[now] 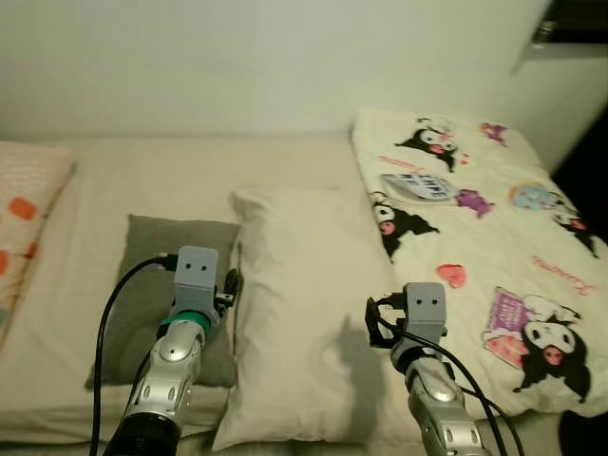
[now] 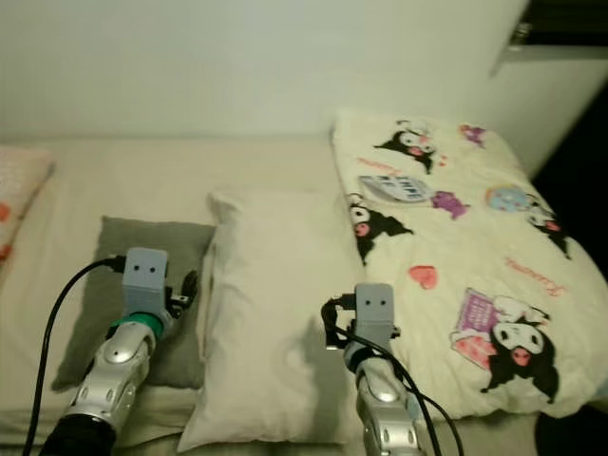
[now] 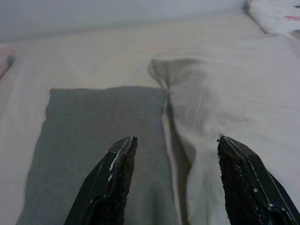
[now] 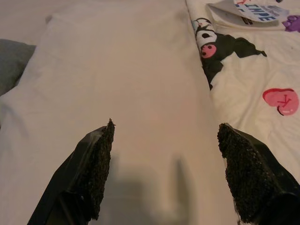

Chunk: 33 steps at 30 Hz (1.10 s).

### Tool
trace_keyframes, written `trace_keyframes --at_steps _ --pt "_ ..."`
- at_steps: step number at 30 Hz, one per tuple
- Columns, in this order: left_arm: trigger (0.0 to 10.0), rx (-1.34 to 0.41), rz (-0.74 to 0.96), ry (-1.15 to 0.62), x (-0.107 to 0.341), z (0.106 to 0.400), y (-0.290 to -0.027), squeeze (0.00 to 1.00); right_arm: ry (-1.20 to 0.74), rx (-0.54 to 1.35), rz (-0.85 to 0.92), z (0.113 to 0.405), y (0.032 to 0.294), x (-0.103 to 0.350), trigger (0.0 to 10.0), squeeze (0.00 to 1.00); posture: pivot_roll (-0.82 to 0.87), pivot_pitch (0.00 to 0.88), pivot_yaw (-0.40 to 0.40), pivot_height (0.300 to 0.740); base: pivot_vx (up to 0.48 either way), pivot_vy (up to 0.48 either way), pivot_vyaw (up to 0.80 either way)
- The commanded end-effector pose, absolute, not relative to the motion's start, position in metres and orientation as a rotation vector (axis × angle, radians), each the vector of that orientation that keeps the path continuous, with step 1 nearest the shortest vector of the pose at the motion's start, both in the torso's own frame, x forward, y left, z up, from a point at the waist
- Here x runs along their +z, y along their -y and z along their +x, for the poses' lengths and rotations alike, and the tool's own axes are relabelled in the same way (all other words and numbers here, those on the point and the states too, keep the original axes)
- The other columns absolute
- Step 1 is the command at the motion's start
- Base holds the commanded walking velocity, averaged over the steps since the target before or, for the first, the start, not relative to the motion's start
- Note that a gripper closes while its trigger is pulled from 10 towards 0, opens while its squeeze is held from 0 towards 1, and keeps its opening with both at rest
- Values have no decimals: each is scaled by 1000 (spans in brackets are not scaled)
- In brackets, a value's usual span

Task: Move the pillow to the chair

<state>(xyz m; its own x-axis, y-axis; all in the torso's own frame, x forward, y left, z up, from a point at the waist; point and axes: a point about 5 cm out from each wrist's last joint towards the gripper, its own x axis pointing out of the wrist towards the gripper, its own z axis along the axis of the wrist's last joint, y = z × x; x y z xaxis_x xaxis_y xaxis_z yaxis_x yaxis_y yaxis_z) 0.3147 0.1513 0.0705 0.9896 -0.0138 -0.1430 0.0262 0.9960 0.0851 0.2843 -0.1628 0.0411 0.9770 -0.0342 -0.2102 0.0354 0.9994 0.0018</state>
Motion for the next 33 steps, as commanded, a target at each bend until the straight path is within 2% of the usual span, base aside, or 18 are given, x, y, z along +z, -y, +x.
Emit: trace_keyframes --at_steps 1,11,21,33 --pt "10000 -17 82 -152 68 312 -151 0 -232 -50 12 282 169 37 10000 0 -5 28 21 740 0 0 0" --pt "10000 -7 91 -148 70 312 -151 0 -235 -32 2 283 168 37 10000 0 -1 31 16 740 0 0 0" --pt "10000 5 66 -155 70 313 -151 0 -235 -24 2 281 166 37 10000 0 -9 44 22 740 0 -429 0" --pt "10000 30 37 -166 69 311 -155 0 -245 -21 0 278 166 35 10000 0 -8 52 21 740 0 0 0"
